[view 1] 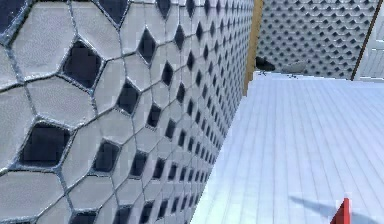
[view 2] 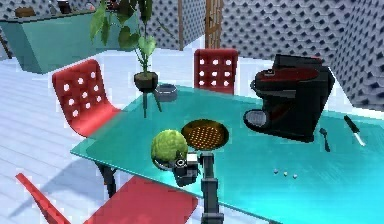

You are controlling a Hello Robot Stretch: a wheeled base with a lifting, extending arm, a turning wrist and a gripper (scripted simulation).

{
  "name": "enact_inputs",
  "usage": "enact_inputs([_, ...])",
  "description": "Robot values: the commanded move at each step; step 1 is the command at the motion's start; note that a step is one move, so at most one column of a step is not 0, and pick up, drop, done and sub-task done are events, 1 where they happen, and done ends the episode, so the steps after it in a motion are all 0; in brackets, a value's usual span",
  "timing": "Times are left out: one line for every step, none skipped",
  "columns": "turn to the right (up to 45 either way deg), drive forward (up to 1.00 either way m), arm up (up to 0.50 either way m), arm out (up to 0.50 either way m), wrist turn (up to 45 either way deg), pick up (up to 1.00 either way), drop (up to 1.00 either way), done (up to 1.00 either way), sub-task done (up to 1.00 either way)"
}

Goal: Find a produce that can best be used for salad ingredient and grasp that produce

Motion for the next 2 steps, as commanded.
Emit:
enact_inputs([0.0, 0.0, 0.1, 0.0, 0.0, 0.0, 0.0, 0.0, 0.0])
enact_inputs([0.0, 0.0, 0.0, 0.0, 0.0, 0.0, 0.0, 1.0, 0.0])
